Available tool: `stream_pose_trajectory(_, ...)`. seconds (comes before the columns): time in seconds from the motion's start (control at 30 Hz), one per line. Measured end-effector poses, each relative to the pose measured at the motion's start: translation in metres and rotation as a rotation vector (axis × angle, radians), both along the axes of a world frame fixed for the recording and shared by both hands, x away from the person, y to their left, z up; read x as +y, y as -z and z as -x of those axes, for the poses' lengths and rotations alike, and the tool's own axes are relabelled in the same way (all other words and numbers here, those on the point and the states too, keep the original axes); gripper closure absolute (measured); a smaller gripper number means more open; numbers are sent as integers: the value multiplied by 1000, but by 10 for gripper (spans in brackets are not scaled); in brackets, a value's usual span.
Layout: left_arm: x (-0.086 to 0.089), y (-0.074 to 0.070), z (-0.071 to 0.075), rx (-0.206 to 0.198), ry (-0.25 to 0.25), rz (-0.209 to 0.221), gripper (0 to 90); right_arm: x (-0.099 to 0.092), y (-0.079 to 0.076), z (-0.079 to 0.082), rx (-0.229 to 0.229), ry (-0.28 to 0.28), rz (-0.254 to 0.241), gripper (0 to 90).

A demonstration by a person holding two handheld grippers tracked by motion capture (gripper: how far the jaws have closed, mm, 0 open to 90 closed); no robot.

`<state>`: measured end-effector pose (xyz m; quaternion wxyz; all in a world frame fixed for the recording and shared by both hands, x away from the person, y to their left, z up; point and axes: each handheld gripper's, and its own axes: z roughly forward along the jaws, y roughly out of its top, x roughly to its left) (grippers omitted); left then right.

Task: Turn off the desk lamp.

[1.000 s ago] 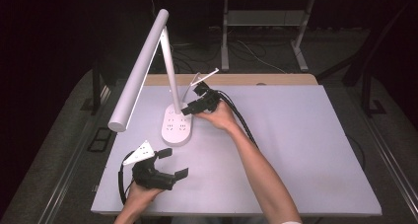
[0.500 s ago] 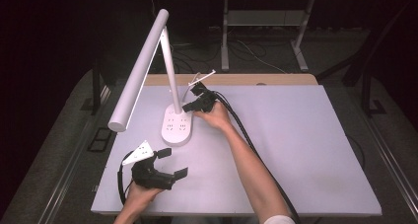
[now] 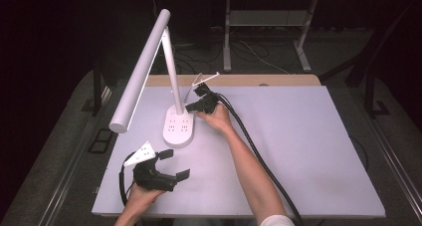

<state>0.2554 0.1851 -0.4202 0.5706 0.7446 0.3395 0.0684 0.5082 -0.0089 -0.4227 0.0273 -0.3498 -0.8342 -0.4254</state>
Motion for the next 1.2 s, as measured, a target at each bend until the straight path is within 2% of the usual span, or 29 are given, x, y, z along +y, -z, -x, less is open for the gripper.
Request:
stream_pose_trajectory(0.1, 0, 0, 0, 0, 0, -3, 0, 1, 3, 0, 20, 2, 1, 900)
stream_pose_trajectory(0.23, -1, 0, -1, 1, 2, -5, 0, 1, 7, -2, 41, -3, -40, 900)
stream_pose_trajectory(0.4, 0, 0, -1, 0, -2, -4, 0, 1, 9, -4, 57, 5, -56, 900)
stream_pose_trajectory(0.5, 0, 0, -1, -3, -2, -3, 0, 1, 10, -3, 49, 4, -51, 900)
stream_pose_trajectory(0.67, 0, 0, -2, -1, -3, -2, 0, 6, 4, 1, -2, -2, 13, 900)
stream_pose_trajectory(0.77, 0, 0, -2, 3, -2, -9, 0, 5, 3, 2, -17, -6, 23, 900)
stream_pose_trajectory(0.87, 0, 0, -2, 6, -4, -9, 0, 5, 3, 2, 3, -6, 9, 900)
stream_pose_trajectory(1.2, -1, 0, -1, 2, -1, 0, 0, 6, 5, 2, 11, 5, 3, 900)
